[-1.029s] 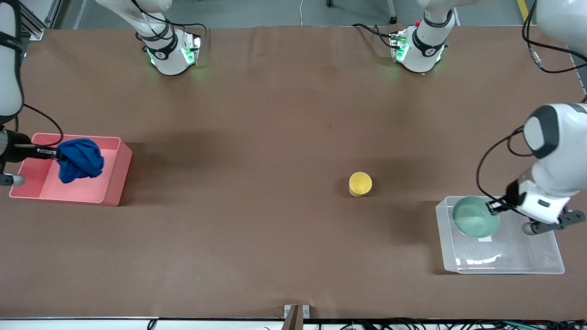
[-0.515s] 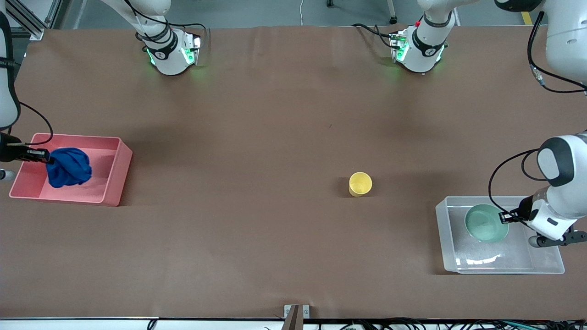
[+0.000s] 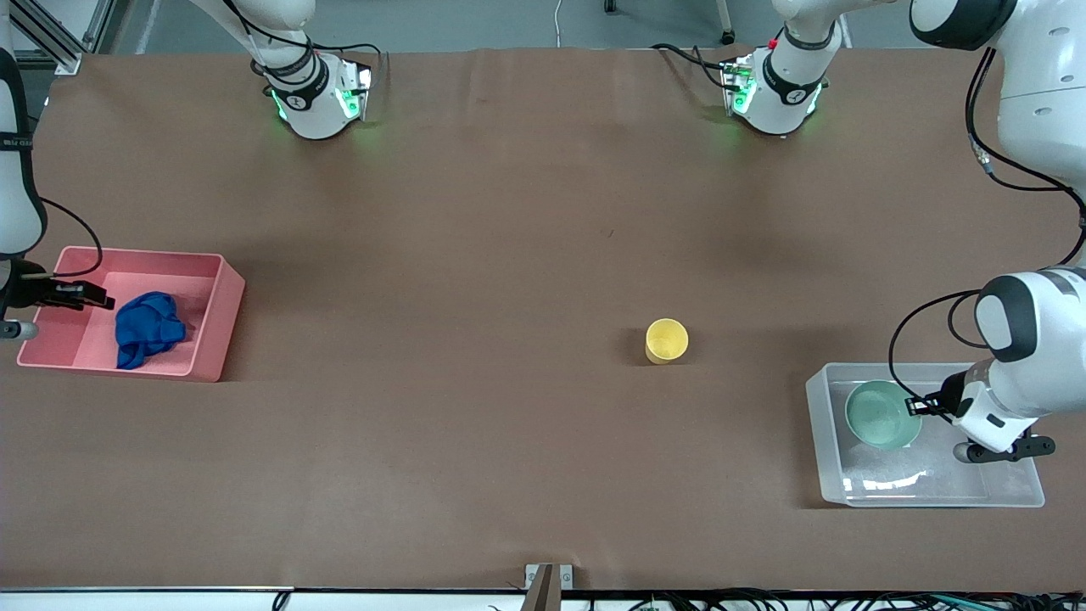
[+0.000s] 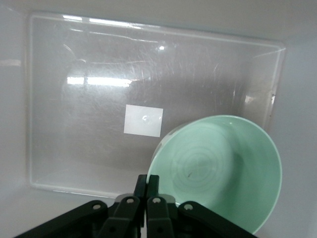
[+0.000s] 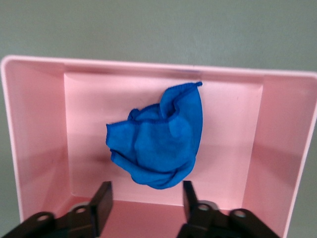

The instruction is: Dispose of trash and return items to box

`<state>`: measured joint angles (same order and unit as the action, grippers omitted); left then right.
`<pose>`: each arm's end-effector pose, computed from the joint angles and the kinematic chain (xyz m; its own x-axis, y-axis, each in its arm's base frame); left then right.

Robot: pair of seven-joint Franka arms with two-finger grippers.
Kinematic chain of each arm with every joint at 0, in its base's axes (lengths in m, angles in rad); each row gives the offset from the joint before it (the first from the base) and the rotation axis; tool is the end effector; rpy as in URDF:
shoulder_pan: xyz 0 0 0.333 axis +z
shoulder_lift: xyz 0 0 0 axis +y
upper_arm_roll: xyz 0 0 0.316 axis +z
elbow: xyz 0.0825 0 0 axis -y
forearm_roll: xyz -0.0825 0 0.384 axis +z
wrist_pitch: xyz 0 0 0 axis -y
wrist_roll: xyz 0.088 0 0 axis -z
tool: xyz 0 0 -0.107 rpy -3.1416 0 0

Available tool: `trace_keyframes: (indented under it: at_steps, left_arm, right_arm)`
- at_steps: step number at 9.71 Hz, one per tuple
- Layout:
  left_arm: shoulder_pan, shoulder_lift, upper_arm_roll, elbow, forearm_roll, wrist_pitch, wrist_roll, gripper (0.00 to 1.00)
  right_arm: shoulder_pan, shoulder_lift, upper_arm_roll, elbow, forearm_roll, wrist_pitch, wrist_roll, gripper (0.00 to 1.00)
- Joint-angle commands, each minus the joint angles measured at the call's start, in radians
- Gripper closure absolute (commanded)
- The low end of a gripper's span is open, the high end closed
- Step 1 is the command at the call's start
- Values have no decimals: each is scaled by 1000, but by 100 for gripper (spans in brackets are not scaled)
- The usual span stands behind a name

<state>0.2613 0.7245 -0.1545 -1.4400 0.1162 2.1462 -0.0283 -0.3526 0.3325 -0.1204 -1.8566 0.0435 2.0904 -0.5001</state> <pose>0.7150 0.1024 0.2643 0.9940 0.1089 -0.0090 0.1089 -0.9940 0.0051 0.5538 -0.2763 0.3356 0.9963 0.0101 -0.0858 0.0065 -0.9991 -0.0427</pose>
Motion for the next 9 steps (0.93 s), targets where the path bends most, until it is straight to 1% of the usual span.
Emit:
trace_keyframes:
  at_steps: [1, 2, 3, 4, 5, 6, 7, 8, 9]
  left_arm:
    - [4, 52, -7, 20, 16, 7, 1, 92]
    - [4, 62, -7, 23, 16, 9, 5, 86]
    - [4, 62, -7, 38, 16, 20, 7, 74]
    - [7, 58, -7, 41, 13, 20, 10, 48]
    - [10, 47, -7, 42, 11, 20, 13, 19]
    - [13, 21, -8, 44, 13, 15, 11, 3]
    - [9, -26, -14, 43, 19, 6, -1, 0]
    - [-3, -72, -17, 30, 19, -20, -2, 0]
    - [-14, -109, -31, 32, 11, -102, -11, 0]
  right_arm:
    - [39, -38, 12, 51, -8, -32, 11, 0]
    - [59, -55, 13, 89, -8, -83, 26, 0]
    - [90, -75, 13, 137, -10, -142, 64, 0]
    - [133, -102, 12, 186, -26, -209, 115, 0]
    - [177, -139, 15, 226, -68, -269, 176, 0]
    - [219, -185, 15, 234, -77, -320, 245, 0]
    - [256, -231, 16, 232, -77, -344, 293, 0]
    - [289, -268, 16, 231, -77, -371, 323, 0]
    - [322, -306, 16, 228, -77, -410, 372, 0]
